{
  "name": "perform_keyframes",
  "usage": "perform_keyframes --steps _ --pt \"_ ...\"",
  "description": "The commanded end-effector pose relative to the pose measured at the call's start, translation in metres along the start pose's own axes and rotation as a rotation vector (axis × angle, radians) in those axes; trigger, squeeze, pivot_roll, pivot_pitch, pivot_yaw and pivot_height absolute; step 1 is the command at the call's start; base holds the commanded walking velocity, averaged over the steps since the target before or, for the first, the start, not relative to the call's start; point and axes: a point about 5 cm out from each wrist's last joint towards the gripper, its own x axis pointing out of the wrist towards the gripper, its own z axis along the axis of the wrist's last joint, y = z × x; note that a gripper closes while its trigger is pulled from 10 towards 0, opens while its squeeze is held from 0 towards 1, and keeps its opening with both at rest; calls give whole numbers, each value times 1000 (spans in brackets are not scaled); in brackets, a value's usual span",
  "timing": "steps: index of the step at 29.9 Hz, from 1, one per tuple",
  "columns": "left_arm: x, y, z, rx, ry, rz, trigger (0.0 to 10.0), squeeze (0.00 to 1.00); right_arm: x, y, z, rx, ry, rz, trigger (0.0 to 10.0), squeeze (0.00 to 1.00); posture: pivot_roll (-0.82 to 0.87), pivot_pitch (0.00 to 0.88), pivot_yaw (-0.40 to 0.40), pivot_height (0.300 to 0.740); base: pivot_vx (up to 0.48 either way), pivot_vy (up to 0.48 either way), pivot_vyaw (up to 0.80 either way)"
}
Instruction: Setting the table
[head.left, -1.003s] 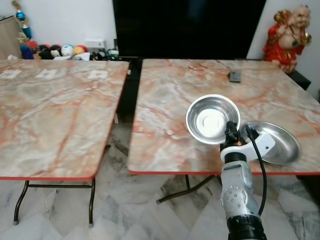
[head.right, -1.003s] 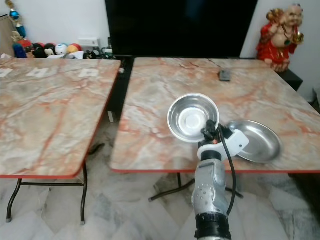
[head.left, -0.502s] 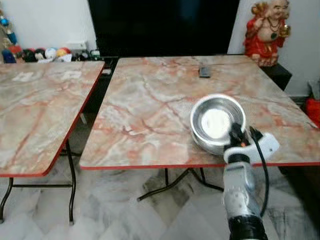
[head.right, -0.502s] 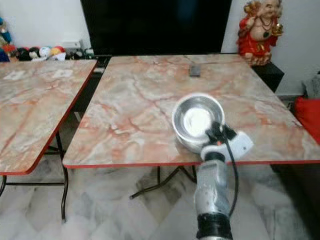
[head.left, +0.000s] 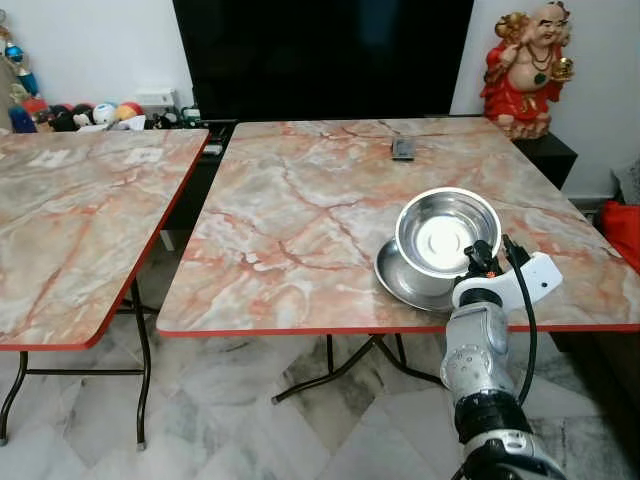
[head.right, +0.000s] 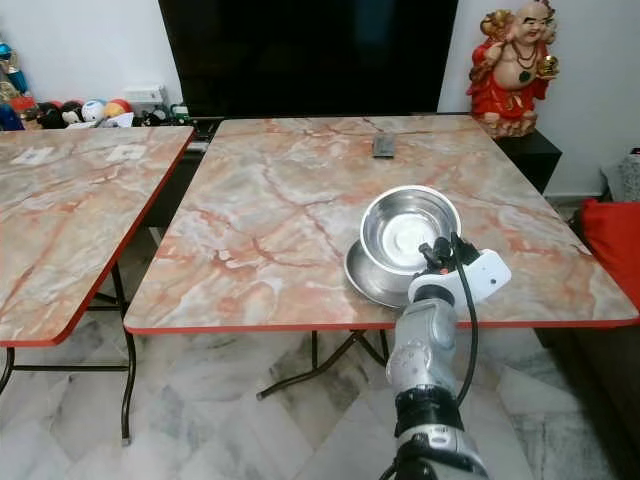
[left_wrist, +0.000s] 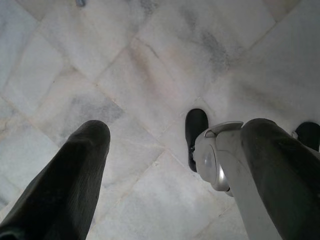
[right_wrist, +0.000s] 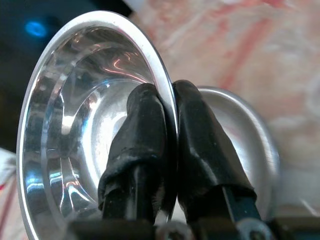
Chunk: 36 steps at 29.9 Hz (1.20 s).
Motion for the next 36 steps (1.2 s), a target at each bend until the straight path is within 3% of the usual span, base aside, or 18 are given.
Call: perform_keyframes --steps 1,20,35,36 --pt "0 2 -1 -6 14 8 10000 0 4 1 3 5 -10 -41 10000 0 6 0 27 740 0 0 0" --pt "0 3 -1 -13 14 12 10000 0 9 -2 -10 -8 77 -169 10000 0 20 0 29 740 0 0 0" --pt "0 4 -1 -20 12 19 10000 0 14 0 -9 11 106 -188 10000 0 39 0 27 740 0 0 0" --pt "0 4 -1 -21 13 19 10000 0 14 -1 -10 13 112 -194 10000 627 41 0 28 740 0 0 0"
